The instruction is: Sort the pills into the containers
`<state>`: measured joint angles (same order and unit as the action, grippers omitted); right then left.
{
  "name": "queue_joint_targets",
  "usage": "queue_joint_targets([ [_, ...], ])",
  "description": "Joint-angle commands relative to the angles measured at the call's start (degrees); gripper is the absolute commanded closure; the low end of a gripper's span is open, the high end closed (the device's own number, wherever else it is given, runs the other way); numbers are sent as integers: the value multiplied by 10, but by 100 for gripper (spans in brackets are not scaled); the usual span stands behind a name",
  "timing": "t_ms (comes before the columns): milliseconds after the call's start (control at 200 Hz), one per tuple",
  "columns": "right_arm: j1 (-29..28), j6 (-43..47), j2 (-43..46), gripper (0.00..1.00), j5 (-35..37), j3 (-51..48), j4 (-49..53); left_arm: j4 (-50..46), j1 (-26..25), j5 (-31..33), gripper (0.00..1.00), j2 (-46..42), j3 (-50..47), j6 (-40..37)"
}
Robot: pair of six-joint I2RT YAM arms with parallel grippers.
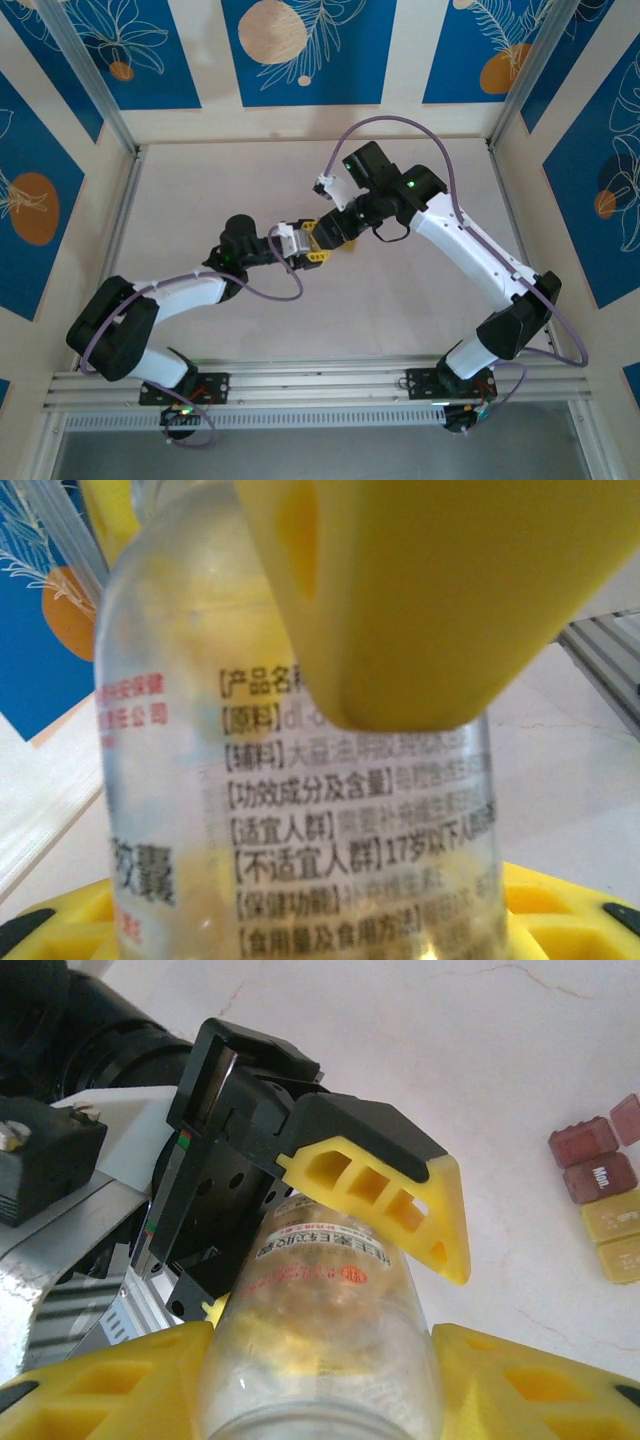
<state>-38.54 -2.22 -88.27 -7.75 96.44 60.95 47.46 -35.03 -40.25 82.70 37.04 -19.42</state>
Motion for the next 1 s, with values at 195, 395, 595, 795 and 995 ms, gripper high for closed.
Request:
queue_joint_targets([
  [195,19,-21,41,37,26,16,-11,47,3,3,83,23,-9,39],
  [395,22,-29,67,36,42,17,-16,77,3,16,99,39,-14,60],
  [595,15,-55,101,36,111,-8,-89,158,4,56,100,62,-20,138],
  [795,10,-95,116,36,146,-43,-198,295,11,124,100,89,-41,266],
  [995,2,-139,83,36,171,-42,-267,266,28,162,100,89,-25,346],
])
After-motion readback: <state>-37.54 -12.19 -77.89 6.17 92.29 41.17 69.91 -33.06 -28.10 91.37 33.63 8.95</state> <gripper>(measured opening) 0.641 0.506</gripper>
